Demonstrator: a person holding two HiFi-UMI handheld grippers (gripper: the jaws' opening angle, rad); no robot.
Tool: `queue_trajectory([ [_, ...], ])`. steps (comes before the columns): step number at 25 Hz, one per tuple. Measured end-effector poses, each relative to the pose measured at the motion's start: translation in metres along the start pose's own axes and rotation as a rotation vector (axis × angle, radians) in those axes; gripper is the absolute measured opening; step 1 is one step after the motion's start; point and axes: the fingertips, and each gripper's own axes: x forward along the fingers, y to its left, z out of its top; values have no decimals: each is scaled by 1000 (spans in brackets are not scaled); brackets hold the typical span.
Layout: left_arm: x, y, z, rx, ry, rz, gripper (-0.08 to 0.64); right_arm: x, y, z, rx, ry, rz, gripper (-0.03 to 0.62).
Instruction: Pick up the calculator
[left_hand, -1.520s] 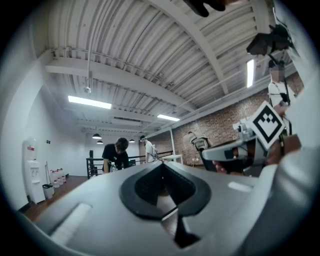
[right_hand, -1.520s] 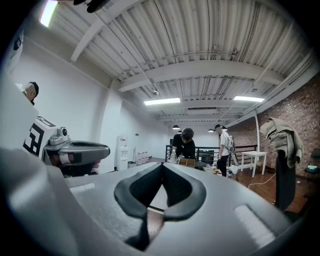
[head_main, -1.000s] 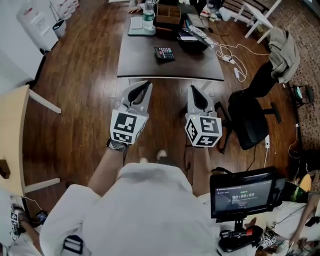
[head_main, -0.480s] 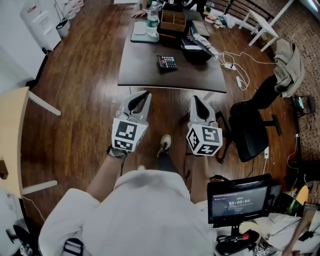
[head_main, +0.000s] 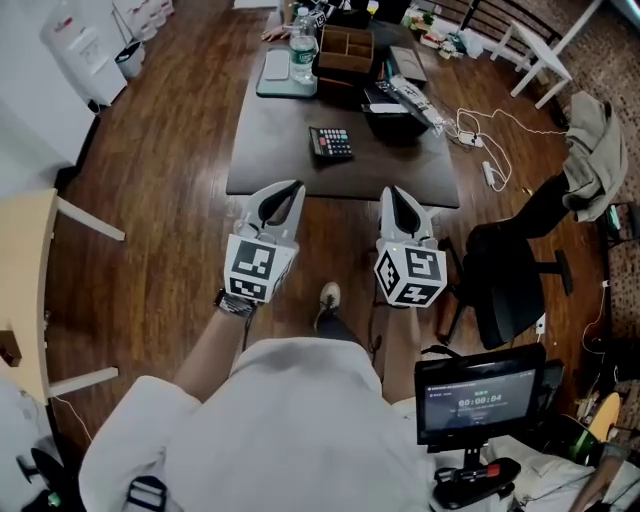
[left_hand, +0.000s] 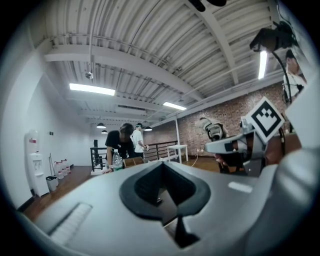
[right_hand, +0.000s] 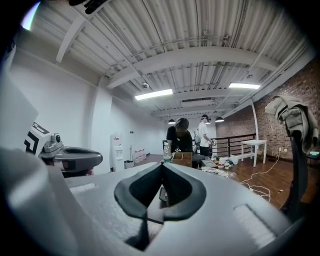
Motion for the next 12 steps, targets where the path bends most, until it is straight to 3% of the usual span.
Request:
queue_trajectory([
  [8, 69, 16, 0, -7, 28, 14, 6, 59, -40, 0, -32, 28, 25, 2],
  [12, 90, 17, 1, -31, -24, -6, 8, 83, -52, -7, -23, 60, 54, 2],
])
